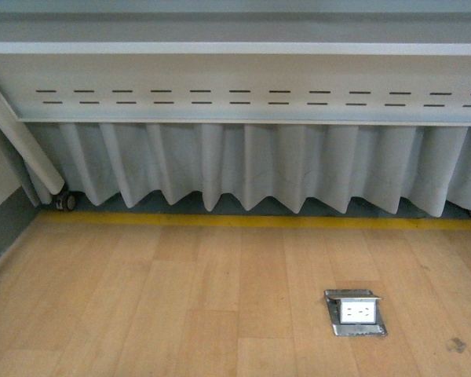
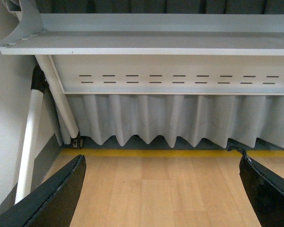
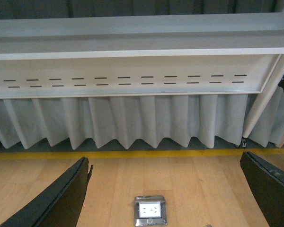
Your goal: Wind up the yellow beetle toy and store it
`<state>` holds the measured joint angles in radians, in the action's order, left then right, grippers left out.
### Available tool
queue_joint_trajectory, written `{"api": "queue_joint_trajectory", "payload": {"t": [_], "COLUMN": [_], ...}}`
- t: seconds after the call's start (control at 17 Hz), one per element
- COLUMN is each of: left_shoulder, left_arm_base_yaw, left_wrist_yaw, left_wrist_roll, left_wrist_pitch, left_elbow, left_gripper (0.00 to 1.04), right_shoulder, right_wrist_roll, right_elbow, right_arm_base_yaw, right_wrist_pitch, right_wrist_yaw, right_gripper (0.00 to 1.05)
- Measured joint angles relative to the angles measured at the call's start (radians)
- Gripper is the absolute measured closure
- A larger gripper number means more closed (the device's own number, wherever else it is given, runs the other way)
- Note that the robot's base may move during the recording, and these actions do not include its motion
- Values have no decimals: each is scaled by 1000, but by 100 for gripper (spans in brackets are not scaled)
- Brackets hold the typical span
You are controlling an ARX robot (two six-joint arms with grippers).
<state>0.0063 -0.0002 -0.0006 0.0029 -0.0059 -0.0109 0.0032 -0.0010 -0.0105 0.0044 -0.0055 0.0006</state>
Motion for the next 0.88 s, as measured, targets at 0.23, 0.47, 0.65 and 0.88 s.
{"api": "queue_joint_trajectory", "payload": {"t": [0.23,0.47,0.65,0.88], "left_shoulder": [0,0,0,0], "left_arm_base_yaw": [0,0,0,0], "left_wrist_yaw": [0,0,0,0], "left_wrist_roll": [0,0,0,0], "left_wrist_pitch": [1,2,2,2], "left_elbow": [0,0,0,0], "left_gripper": [7,7,7,7], "right_shoulder": [0,0,0,0], "right_wrist_roll": [0,0,0,0], "right_elbow": [0,0,0,0], "right_arm_base_yaw": [0,0,0,0], "right_wrist_pitch": [0,1,1,1], "right_wrist_yaw": [0,0,0,0], "right_gripper": [6,6,6,6]}}
